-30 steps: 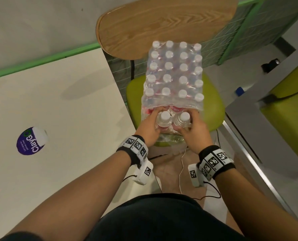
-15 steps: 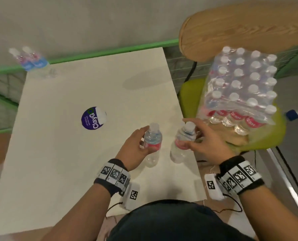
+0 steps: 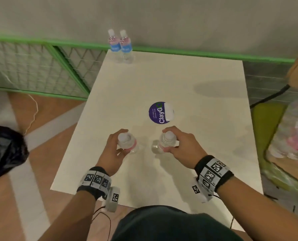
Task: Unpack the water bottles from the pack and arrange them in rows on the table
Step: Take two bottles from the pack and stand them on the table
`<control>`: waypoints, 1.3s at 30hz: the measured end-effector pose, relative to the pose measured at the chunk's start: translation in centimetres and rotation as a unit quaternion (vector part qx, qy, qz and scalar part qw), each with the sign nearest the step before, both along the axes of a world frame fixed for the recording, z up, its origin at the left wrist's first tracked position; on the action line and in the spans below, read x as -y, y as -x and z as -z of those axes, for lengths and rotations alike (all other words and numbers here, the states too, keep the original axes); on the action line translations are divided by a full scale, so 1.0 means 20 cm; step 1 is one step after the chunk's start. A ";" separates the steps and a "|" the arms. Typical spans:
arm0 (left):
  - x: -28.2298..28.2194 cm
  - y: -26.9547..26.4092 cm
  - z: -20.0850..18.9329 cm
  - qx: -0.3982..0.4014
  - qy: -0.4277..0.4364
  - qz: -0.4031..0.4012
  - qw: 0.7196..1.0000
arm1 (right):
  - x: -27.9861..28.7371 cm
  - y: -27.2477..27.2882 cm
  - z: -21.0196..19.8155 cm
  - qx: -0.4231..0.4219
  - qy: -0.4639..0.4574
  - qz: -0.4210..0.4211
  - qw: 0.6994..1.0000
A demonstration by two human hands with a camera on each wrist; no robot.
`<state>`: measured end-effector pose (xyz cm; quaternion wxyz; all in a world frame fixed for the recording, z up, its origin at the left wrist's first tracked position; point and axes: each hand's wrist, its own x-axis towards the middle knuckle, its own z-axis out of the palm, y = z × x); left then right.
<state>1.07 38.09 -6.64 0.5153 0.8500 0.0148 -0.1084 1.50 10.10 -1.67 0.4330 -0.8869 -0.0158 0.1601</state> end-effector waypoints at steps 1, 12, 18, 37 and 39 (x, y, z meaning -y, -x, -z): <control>-0.04 -0.03 0.01 0.012 -0.010 -0.012 1.000 | -0.08 -0.04 0.00 0.007 0.006 -0.006 1.000; -0.13 -0.63 0.04 0.073 -0.079 -0.011 0.994 | -0.50 -0.50 0.06 0.047 0.024 0.085 0.995; -0.04 -0.86 0.06 0.078 -0.058 0.018 0.995 | -0.55 -0.67 0.06 0.053 0.031 0.121 0.991; -0.05 -0.98 -0.01 0.016 -0.080 0.088 0.993 | -0.48 -0.77 -0.03 0.012 0.030 0.062 0.998; -0.06 -0.92 -0.07 0.012 -0.051 0.047 0.998 | -0.43 -0.73 -0.06 0.017 0.051 0.048 0.997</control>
